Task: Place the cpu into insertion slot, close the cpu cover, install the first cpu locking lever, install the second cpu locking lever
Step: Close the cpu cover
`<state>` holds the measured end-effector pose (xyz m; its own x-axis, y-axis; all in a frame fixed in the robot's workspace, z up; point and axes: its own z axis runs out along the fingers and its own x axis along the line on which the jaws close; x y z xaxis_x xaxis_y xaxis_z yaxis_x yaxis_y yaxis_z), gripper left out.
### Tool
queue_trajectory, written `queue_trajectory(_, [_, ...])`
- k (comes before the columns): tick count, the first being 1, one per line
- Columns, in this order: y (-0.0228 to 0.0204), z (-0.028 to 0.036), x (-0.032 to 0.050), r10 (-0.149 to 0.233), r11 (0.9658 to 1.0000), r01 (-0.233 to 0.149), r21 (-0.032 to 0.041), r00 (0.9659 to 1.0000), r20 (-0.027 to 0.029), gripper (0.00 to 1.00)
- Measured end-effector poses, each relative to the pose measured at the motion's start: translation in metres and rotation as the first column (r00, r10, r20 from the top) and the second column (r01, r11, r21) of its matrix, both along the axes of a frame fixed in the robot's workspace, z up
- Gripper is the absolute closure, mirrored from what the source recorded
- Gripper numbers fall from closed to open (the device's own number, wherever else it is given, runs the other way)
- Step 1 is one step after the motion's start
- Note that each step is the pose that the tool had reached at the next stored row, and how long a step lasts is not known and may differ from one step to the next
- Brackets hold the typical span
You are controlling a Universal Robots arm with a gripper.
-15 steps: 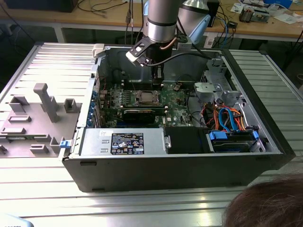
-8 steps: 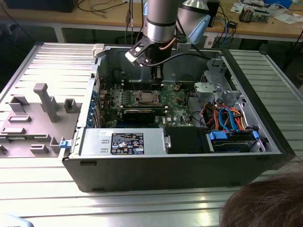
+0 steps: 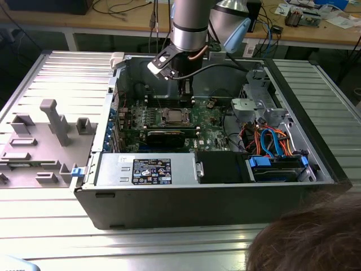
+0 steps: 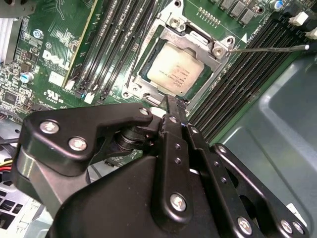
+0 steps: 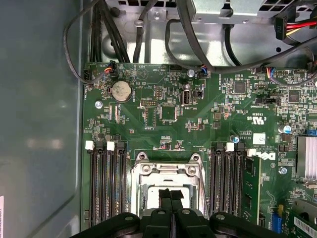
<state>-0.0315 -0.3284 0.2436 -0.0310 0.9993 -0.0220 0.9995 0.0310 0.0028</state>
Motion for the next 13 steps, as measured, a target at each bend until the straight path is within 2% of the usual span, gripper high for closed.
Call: queue_trajectory(13, [0.0,-0.0014,-0.0074,0.0,1.0,0.0,0.0,1.0,0.0,0.89])
